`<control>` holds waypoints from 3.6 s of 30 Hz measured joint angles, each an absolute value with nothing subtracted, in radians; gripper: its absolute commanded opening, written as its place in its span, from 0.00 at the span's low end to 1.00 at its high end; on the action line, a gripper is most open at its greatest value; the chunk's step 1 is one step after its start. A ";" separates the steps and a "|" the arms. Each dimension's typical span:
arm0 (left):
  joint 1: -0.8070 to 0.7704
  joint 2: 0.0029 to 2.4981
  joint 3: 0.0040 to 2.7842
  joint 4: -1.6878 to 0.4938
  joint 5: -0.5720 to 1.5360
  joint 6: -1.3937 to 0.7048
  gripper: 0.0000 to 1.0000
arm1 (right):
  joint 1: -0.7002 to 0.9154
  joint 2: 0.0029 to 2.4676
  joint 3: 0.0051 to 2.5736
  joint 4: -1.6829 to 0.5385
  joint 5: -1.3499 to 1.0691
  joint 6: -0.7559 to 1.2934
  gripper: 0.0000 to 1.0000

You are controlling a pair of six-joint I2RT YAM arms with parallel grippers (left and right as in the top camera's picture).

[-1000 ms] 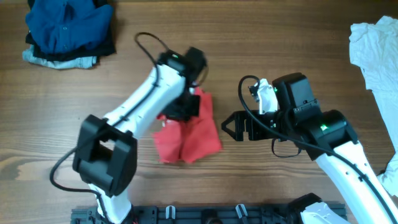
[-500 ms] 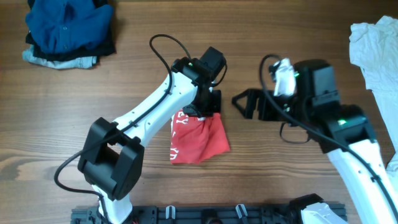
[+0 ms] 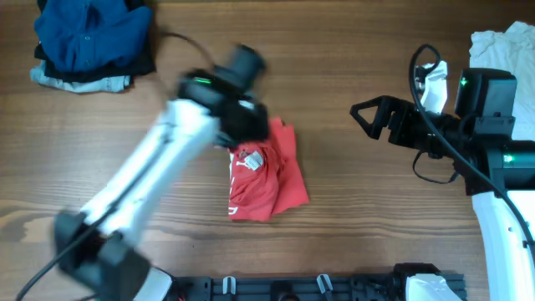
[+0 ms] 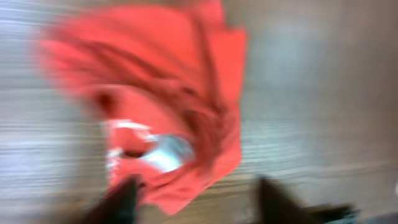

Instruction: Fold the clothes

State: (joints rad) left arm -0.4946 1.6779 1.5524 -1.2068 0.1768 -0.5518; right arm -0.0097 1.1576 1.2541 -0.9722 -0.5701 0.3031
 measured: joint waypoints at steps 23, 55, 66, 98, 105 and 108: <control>-0.272 1.827 1.325 -0.893 0.657 -0.482 0.04 | -0.010 1.218 1.254 -1.050 -0.583 0.229 0.99; -0.303 1.517 1.273 -1.223 0.314 -0.464 0.77 | -0.010 1.219 1.254 -1.039 -0.583 0.229 0.99; -0.360 1.529 0.962 -0.868 0.554 -0.398 0.68 | -0.010 1.219 1.255 -1.036 -0.583 0.229 0.99; -0.538 1.190 0.965 -0.794 0.382 -0.518 0.93 | 0.014 1.298 1.259 -0.957 -0.557 0.303 0.73; -0.392 1.405 0.965 -0.804 0.327 -0.509 0.11 | 0.280 1.636 1.259 -0.916 -0.602 0.287 0.05; -0.391 1.561 0.964 -0.741 0.373 -0.492 0.04 | 0.310 1.742 1.259 -0.826 -0.698 0.267 0.05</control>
